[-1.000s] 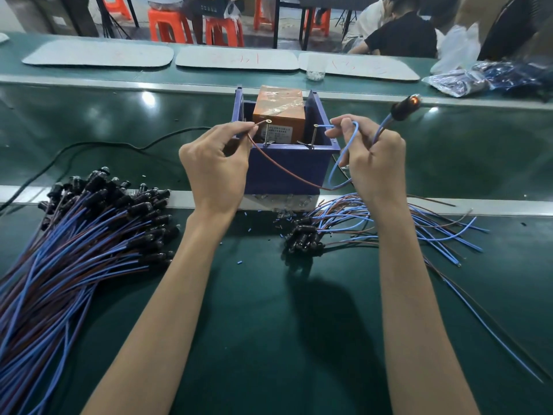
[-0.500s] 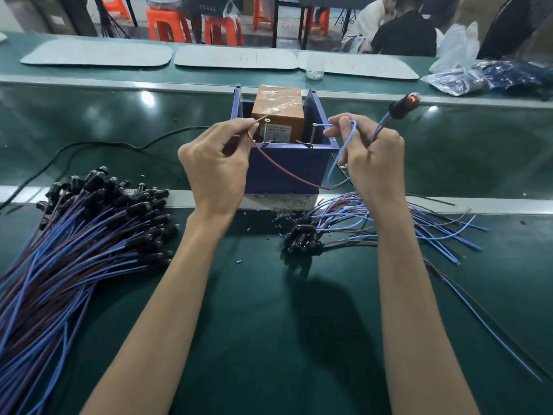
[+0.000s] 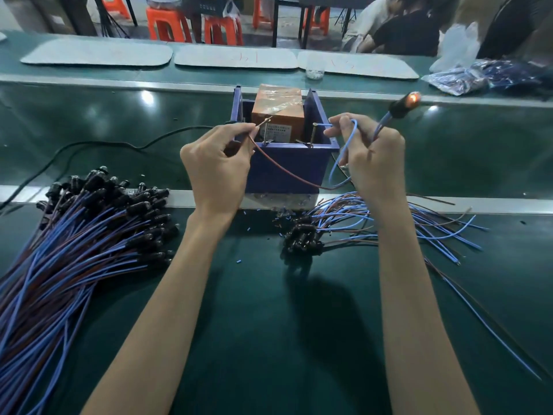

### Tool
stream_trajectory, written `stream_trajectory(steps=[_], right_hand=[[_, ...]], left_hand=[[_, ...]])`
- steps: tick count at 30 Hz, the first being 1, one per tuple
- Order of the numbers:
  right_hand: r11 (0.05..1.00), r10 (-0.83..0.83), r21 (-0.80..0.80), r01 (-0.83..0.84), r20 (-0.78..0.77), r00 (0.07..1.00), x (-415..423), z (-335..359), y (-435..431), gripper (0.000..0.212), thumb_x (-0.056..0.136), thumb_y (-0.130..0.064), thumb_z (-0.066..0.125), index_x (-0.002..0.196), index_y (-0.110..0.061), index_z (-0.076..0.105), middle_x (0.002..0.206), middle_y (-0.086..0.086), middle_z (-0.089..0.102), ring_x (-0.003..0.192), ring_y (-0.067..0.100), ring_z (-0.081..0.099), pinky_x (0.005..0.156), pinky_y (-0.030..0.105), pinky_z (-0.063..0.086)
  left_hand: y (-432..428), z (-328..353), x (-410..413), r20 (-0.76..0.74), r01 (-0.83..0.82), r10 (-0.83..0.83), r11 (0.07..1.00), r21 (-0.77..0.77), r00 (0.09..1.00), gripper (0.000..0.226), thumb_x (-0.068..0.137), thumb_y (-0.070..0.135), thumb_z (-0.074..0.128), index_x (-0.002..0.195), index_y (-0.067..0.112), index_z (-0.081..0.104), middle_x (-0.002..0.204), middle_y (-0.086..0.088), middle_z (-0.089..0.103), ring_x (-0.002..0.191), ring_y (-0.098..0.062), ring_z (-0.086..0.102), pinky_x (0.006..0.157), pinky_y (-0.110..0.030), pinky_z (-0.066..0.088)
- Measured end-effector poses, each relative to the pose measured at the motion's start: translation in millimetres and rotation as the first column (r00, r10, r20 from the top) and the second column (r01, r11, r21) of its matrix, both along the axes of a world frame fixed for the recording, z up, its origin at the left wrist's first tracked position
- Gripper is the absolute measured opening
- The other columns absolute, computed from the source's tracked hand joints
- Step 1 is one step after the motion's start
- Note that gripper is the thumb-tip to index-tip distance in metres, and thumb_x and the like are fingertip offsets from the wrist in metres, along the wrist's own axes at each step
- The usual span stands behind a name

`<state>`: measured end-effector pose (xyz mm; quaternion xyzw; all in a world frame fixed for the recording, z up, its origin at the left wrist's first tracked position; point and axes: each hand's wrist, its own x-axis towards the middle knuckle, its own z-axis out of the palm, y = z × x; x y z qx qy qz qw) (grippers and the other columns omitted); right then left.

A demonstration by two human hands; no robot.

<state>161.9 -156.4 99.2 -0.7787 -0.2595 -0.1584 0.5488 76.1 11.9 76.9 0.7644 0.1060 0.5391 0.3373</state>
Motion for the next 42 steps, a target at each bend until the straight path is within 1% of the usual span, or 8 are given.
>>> stream_trajectory(steps=[3, 22, 27, 30, 34, 36, 39, 42], right_hand=[[1.000, -0.002, 0.008, 0.002, -0.008, 1.000, -0.4, 0.5, 0.2, 0.023, 0.099, -0.017, 0.050, 0.100, -0.009, 0.071, 0.083, -0.004, 0.070, 0.040, 0.001, 0.049, 0.049, 0.010, 0.035], [1.000, -0.017, -0.023, 0.017, -0.004, 1.000, -3.4, 2.8, -0.3, 0.023, 0.099, -0.018, 0.050, 0.101, -0.009, 0.071, 0.085, -0.003, 0.071, 0.043, 0.003, 0.051, 0.051, 0.012, 0.038], [1.000, -0.006, -0.014, 0.006, -0.022, 1.000, -3.0, 3.8, -0.9, 0.023, 0.099, -0.020, 0.049, 0.099, -0.011, 0.070, 0.074, -0.009, 0.067, 0.060, 0.020, 0.066, 0.060, 0.032, 0.053], [1.000, -0.024, -0.010, 0.025, 0.029, 0.999, -2.8, 3.5, -0.3, 0.024, 0.099, -0.018, 0.049, 0.104, -0.008, 0.070, 0.081, -0.009, 0.069, 0.048, 0.004, 0.057, 0.053, 0.025, 0.049], [1.000, -0.017, -0.013, 0.017, -0.001, 1.000, -2.2, 3.8, 0.0, 0.022, 0.099, -0.018, 0.050, 0.096, -0.011, 0.071, 0.075, -0.007, 0.069, 0.055, 0.017, 0.063, 0.062, 0.032, 0.052], [1.000, -0.016, -0.010, 0.016, 0.020, 1.000, -2.4, 3.8, 0.1, 0.023, 0.099, -0.019, 0.050, 0.100, -0.010, 0.071, 0.082, -0.005, 0.071, 0.051, 0.006, 0.059, 0.057, 0.027, 0.049], [0.998, -0.037, -0.053, 0.040, 0.063, 0.997, -1.4, 3.8, 0.2, 0.024, 0.099, -0.018, 0.049, 0.100, -0.008, 0.071, 0.067, -0.020, 0.061, 0.046, -0.005, 0.054, 0.054, 0.007, 0.037], [0.999, -0.019, -0.031, 0.020, 0.034, 0.999, -0.5, 3.4, -0.2, 0.021, 0.099, -0.017, 0.050, 0.094, -0.013, 0.070, 0.067, -0.020, 0.060, 0.048, -0.001, 0.055, 0.053, 0.009, 0.037]], left_hand=[[-0.7, 0.4, -0.5, -0.007, 0.008, -0.008, 1.000, 0.001, 1.000, 0.012, 0.084, 0.014, 0.072, 0.090, 0.005, 0.077, 0.075, -0.005, 0.073, 0.063, -0.011, 0.067, 0.067, -0.011, 0.047], [-0.3, 3.3, -2.5, 0.000, -0.016, 0.016, 1.000, 0.026, 1.000, 0.011, 0.083, 0.015, 0.071, 0.087, 0.007, 0.077, 0.073, -0.003, 0.073, 0.056, -0.013, 0.065, 0.060, -0.014, 0.047], [1.6, 2.7, -2.1, -0.010, -0.051, 0.052, 0.997, 0.051, 0.999, 0.009, 0.082, 0.015, 0.071, 0.084, 0.008, 0.077, 0.068, -0.004, 0.072, 0.053, -0.007, 0.059, 0.060, -0.005, 0.039], [2.1, 2.2, -2.3, -0.011, -0.043, 0.044, 0.998, 0.038, 0.999, 0.011, 0.082, 0.018, 0.071, 0.084, 0.009, 0.077, 0.070, -0.002, 0.072, 0.054, -0.006, 0.059, 0.061, -0.006, 0.039], [1.7, 2.3, -1.7, -0.006, -0.053, 0.053, 0.998, 0.041, 0.999, 0.007, 0.079, 0.012, 0.071, 0.082, 0.008, 0.077, 0.067, -0.004, 0.072, 0.054, -0.001, 0.053, 0.061, -0.004, 0.036], [1.8, 2.6, -1.8, -0.013, -0.045, 0.045, 0.998, 0.045, 0.999, 0.009, 0.081, 0.015, 0.071, 0.083, 0.010, 0.077, 0.069, -0.003, 0.072, 0.054, -0.002, 0.056, 0.061, -0.007, 0.039], [2.6, 2.3, -1.3, -0.006, -0.040, 0.040, 0.998, 0.054, 0.999, 0.010, 0.081, 0.016, 0.070, 0.083, 0.010, 0.077, 0.066, -0.004, 0.071, 0.052, -0.008, 0.058, 0.058, -0.012, 0.042], [2.9, 2.3, -0.5, 0.004, -0.053, 0.053, 0.997, 0.059, 0.999, 0.009, 0.081, 0.015, 0.071, 0.083, 0.009, 0.077, 0.065, -0.004, 0.071, 0.051, -0.006, 0.057, 0.057, -0.012, 0.042]])
